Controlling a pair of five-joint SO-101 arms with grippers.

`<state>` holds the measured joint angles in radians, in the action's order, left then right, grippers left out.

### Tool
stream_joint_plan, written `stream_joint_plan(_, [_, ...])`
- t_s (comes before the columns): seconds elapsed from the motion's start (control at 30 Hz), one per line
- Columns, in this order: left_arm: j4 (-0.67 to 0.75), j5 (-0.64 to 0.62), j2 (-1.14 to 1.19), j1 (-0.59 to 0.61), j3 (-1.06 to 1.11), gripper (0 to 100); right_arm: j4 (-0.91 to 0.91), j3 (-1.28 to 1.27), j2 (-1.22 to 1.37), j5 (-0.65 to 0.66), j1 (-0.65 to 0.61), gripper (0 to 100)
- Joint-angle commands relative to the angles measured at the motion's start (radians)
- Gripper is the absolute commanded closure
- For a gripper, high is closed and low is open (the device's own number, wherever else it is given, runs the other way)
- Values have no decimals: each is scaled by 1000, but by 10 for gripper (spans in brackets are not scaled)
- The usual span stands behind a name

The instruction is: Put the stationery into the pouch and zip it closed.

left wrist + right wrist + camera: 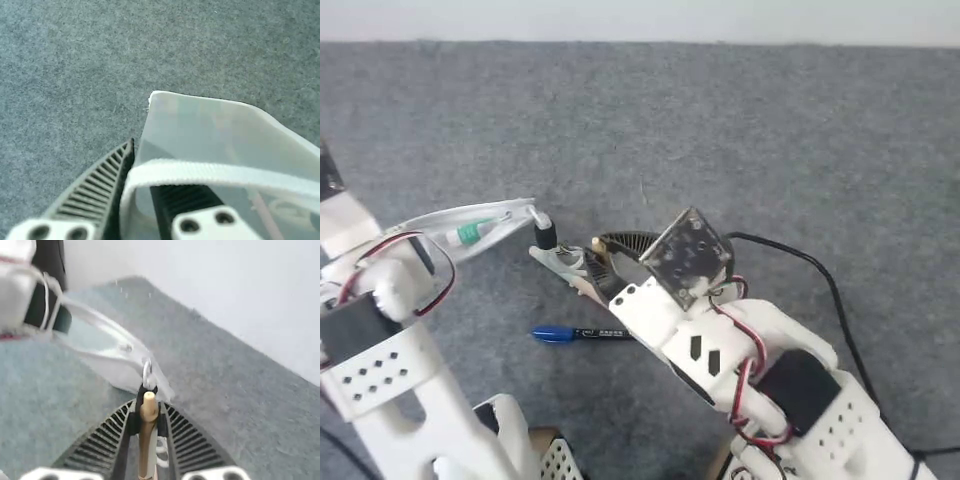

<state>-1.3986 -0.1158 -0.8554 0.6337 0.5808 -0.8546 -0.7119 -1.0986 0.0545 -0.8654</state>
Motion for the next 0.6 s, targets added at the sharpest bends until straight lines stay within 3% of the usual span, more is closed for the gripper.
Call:
stream_joint_plan(0.0, [32, 12, 6, 2, -4, 990, 73, 8, -50, -107, -7, 993])
stream_joint_plan(0.57, [34, 12, 6, 2, -4, 990, 340, 8, -173, -120, -8, 993])
